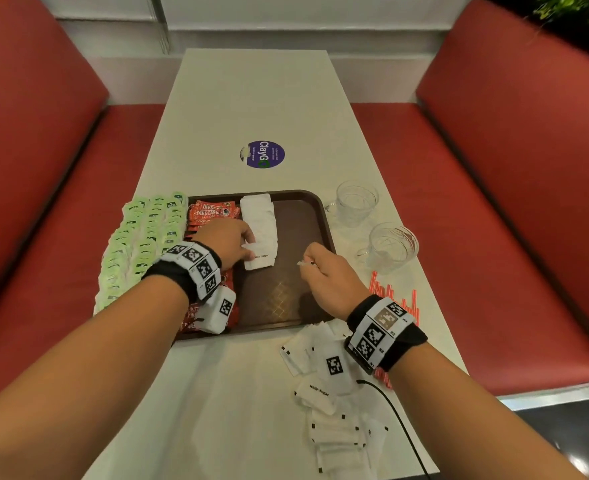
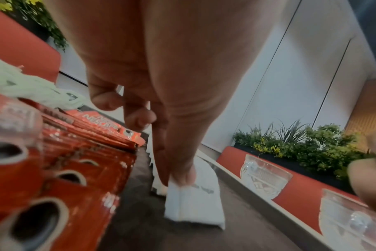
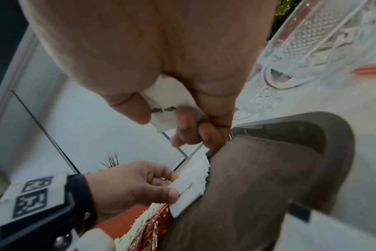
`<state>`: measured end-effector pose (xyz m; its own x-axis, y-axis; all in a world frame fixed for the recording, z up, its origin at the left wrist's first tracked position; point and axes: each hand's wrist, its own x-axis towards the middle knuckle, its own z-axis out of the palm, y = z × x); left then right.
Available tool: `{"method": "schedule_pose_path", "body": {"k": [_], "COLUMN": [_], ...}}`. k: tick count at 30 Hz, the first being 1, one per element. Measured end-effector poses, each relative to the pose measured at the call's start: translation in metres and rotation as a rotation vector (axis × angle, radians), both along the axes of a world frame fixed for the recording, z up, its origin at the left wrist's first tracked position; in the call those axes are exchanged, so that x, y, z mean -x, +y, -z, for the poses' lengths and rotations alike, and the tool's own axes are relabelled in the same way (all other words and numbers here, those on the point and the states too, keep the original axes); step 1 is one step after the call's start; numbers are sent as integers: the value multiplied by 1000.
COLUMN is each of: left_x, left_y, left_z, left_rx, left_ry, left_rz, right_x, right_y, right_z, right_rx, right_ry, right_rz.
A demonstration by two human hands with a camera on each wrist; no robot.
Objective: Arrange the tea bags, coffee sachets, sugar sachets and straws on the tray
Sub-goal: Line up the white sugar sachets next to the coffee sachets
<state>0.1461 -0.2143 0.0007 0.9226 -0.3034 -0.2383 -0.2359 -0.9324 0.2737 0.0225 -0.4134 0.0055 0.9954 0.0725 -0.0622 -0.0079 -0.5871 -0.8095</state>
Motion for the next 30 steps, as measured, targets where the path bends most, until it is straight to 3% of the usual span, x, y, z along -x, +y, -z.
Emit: {"method": "schedule_pose_path", "body": {"k": [6,11,16,21,25,30], "left_x": [-18,-17,4,37,34,18], "left_y": [-7,-5,-3,-1,3,10], "left_z": [17,12,-10,-25,-10,2], "left_rx": [-44,-62,263,468,455,171], "left_ry": [-12,-20,-112,-65,-108,1], "left_rz": [-69,-78,-34,105,74,39], "right_x": [-9,-15,-22,-29,-36,-50], "right_y": [-3,-6,-6,2,9,10], "right_z": [5,7,9,13,19,25], "right_rx": [-88,-13,-63,-113,-50,322], "right_ry": [49,-23,-89,-64,0,152], "right_rz": [47,27,81,113,69,-35]}}
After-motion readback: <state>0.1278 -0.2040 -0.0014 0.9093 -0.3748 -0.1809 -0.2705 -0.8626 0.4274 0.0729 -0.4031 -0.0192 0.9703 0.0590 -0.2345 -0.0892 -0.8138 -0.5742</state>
